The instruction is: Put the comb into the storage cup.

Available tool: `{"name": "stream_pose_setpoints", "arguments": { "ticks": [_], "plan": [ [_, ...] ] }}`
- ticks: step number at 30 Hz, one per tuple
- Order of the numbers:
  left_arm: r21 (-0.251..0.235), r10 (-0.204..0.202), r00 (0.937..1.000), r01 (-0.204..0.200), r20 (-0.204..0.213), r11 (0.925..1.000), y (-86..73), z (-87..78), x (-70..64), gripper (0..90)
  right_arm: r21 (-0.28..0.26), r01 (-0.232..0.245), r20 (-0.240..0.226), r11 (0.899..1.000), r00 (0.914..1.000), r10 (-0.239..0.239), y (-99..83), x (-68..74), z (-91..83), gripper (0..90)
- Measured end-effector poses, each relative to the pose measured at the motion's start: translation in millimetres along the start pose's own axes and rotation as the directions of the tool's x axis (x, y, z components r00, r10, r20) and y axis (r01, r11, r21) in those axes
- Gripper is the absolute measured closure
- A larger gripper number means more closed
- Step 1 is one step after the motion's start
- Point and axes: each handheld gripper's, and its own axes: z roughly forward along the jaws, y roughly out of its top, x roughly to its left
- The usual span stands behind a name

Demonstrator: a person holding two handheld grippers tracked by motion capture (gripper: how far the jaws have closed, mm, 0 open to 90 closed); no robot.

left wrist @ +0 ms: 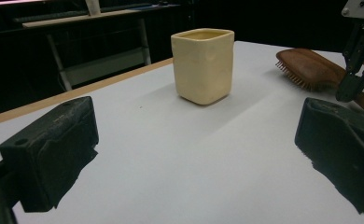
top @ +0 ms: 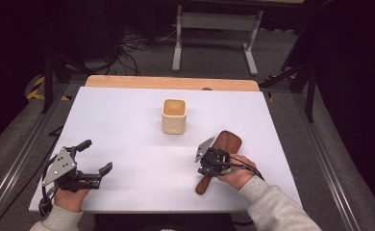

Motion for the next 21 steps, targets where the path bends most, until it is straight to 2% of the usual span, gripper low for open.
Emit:
{"name": "stream_pose_setpoints", "arguments": {
  "ticks": [8,21],
  "plan": [
    [0.001,0.002,1.0000,-0.002,0.008,1.0000,1.4,3.8,-0.6,0.4,0.046,-0.002,-0.009,0.999,1.0000,0.002,-8.0,2.3,-3.0,89.9],
    [0.002,0.010,0.9994,-0.010,0.032,0.9999,3.0,12.9,-1.8,0.4,0.062,-0.036,-0.004,0.997,0.9993,0.036,-30.4,4.5,-9.2,89.9]
  ]
}}
